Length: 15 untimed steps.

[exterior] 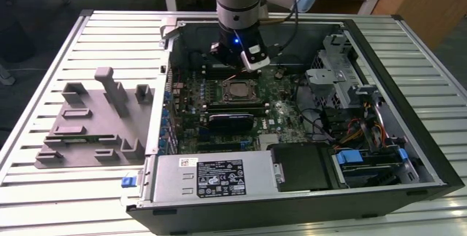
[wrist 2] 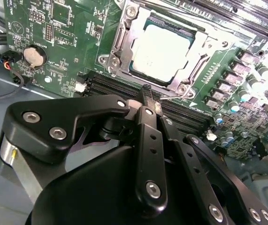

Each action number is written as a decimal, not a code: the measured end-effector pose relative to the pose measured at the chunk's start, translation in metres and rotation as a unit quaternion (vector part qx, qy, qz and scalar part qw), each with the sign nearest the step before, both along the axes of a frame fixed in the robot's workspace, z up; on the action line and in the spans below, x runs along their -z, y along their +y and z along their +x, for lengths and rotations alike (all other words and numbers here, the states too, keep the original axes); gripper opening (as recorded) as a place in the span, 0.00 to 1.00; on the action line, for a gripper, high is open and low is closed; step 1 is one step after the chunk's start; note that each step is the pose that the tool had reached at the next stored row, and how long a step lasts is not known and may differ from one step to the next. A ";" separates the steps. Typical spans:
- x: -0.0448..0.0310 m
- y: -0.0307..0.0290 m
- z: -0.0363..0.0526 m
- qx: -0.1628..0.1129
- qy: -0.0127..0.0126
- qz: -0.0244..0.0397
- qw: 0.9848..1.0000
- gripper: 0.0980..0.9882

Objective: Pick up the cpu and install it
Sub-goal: 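Install the first cpu locking lever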

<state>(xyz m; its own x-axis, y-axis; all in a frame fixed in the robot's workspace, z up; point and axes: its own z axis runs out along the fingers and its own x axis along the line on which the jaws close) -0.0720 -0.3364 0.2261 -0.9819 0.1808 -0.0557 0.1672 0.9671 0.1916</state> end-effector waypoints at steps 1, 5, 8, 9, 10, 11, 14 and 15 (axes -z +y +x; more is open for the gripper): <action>0.0003 0.0011 0.0000 0.001 0.000 -0.001 1.000 0.01; 0.0016 0.0065 0.0000 0.004 0.000 -0.005 1.000 0.01; 0.0028 0.0096 0.0000 0.006 0.000 -0.009 1.000 0.01; 0.0032 0.0103 0.0000 0.007 0.000 -0.010 1.000 0.01; 0.0037 0.0107 0.0000 0.008 0.000 -0.010 1.000 0.01; 0.0042 0.0110 0.0000 0.008 0.000 -0.011 1.000 0.01; 0.0053 0.0124 0.0004 0.010 0.000 -0.013 1.000 0.01; 0.0057 0.0130 0.0006 0.011 0.000 -0.013 1.000 0.01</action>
